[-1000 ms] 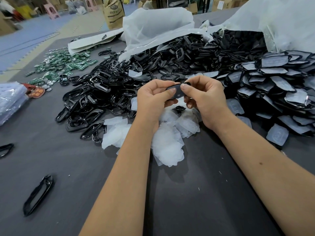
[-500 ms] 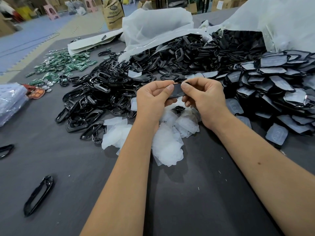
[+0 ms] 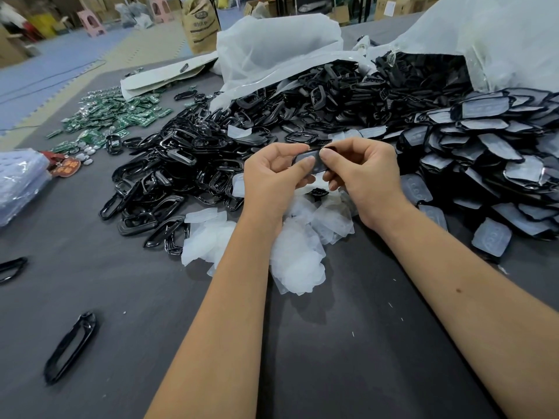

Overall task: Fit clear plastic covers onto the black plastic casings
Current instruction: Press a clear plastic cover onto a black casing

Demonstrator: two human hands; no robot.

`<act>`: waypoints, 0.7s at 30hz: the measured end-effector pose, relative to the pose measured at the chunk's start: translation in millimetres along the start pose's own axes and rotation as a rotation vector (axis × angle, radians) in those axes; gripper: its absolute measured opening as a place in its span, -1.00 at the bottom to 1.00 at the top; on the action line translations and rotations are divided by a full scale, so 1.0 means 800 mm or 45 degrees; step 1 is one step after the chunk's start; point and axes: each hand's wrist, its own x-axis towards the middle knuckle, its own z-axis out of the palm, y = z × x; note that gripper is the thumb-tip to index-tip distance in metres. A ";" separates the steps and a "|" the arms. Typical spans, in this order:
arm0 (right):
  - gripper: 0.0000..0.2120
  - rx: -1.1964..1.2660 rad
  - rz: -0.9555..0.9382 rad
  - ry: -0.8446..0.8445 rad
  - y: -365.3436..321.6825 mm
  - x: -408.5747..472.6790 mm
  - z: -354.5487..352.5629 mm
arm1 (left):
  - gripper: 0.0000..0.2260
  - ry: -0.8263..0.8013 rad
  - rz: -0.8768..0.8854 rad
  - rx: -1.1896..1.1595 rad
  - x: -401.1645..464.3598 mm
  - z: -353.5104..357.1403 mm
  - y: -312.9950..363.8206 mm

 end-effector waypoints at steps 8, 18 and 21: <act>-0.91 -0.029 -0.022 -0.014 0.001 0.000 0.002 | -0.89 0.067 -0.013 0.013 0.002 -0.001 -0.003; -0.96 -0.102 -0.070 -0.022 0.005 0.000 0.002 | -0.93 0.053 0.026 0.046 0.004 -0.001 -0.006; -0.95 -0.126 -0.078 -0.012 0.006 0.000 0.002 | -0.95 0.065 0.031 0.063 0.005 -0.001 -0.007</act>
